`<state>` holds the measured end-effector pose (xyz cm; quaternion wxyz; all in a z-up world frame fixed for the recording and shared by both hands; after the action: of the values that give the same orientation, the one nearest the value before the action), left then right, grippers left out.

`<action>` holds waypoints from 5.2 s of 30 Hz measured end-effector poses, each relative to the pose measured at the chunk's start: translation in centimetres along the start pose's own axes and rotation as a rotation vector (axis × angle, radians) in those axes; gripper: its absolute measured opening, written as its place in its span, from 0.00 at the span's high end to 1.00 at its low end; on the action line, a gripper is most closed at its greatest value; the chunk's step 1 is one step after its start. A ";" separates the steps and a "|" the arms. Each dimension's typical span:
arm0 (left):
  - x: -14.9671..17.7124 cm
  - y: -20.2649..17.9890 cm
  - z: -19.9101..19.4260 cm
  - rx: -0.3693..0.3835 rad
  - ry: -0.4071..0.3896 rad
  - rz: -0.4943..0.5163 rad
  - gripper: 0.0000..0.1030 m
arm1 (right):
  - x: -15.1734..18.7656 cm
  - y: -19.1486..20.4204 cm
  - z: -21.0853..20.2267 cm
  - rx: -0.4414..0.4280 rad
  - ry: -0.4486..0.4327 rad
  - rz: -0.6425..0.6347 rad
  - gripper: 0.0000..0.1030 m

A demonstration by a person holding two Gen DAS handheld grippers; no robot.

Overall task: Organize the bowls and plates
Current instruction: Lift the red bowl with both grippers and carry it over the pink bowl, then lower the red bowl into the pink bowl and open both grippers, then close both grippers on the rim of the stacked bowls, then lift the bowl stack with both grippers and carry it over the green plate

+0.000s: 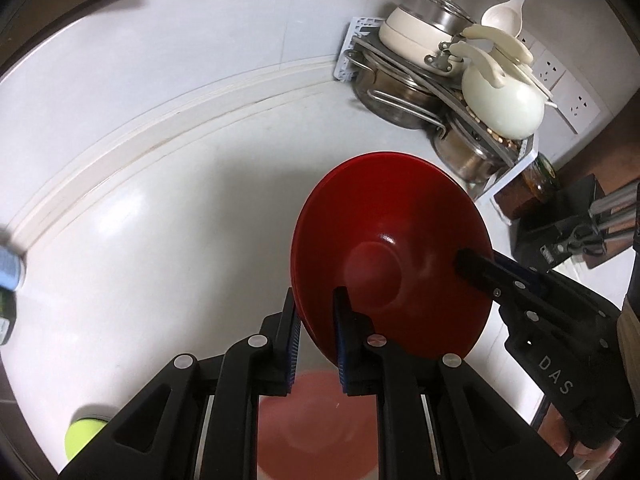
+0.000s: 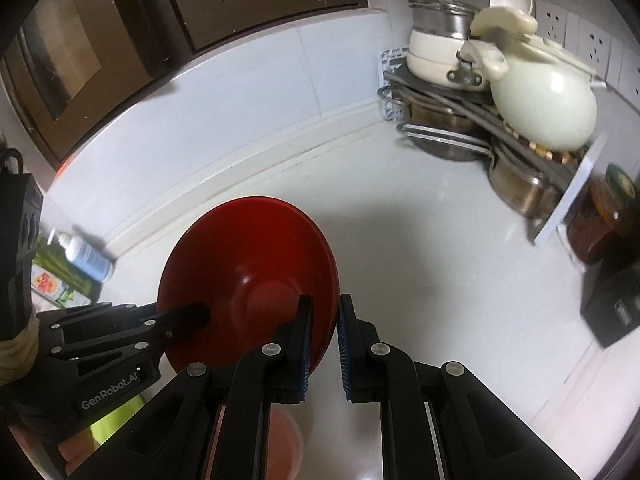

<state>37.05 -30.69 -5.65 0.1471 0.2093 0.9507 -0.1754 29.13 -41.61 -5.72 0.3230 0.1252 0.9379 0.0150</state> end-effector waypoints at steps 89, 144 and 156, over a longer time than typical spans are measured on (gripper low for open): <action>11.3 8.0 -1.7 -0.112 0.007 -0.006 0.37 | 10.8 5.6 -1.2 0.030 0.069 -0.017 0.55; 13.1 9.6 2.8 -0.007 0.225 -0.242 0.69 | 12.6 6.3 3.8 -0.136 0.293 0.111 0.81; 14.4 13.9 -4.0 -0.028 0.068 -0.328 0.70 | 9.6 13.1 0.7 -0.189 0.197 -0.048 0.81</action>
<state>29.96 -12.26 -10.90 0.0872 0.0549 0.9789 -0.1767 25.25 -26.59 -10.59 0.2401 0.0696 0.9622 0.1078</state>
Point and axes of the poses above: each gripper's, at about its wrist camera, not at the fingertips, and z roughly the way its jaws point, y to its left, x to its underside, the point moved 5 cm from there along z, roughly the way its jaws point, and after that the axes turned 11 degrees about -z, right-handed, at the moved point
